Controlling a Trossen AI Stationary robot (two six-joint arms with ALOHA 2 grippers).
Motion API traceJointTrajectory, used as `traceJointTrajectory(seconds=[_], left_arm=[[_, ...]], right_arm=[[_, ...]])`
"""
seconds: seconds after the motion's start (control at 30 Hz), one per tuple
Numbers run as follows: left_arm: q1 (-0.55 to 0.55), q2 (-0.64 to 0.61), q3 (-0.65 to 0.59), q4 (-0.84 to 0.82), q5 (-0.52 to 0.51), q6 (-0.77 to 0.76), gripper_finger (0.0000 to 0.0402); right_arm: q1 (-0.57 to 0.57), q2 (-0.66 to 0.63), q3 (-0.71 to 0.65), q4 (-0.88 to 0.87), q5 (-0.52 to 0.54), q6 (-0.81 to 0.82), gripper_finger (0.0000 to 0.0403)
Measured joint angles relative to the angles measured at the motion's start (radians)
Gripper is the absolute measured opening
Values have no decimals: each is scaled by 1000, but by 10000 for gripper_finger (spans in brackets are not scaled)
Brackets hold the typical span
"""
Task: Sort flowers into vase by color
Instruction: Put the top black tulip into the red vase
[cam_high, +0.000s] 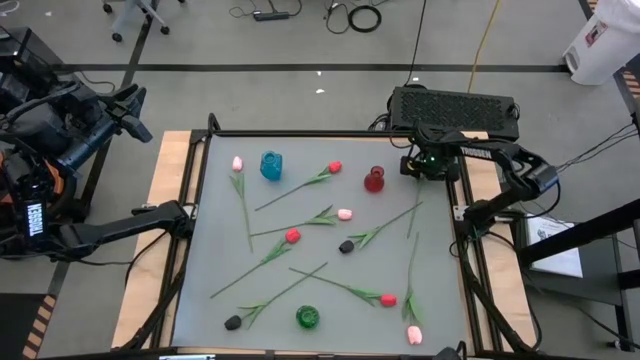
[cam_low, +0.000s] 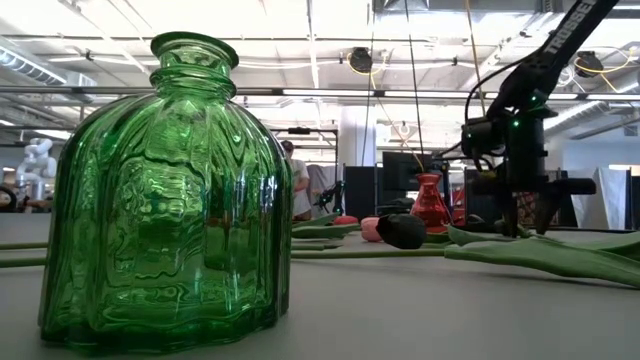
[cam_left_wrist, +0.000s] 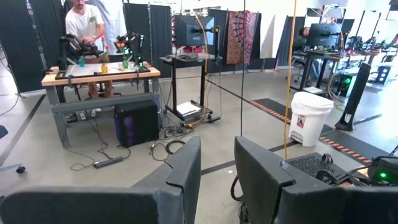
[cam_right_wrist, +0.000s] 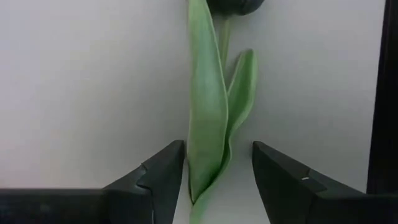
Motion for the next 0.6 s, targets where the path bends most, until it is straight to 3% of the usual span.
traceJointTrajectory(seconds=[0.6], left_arm=[[0, 0, 0, 0, 0, 0, 105]], right_arm=[[0, 5, -2, 17, -16, -21, 168]])
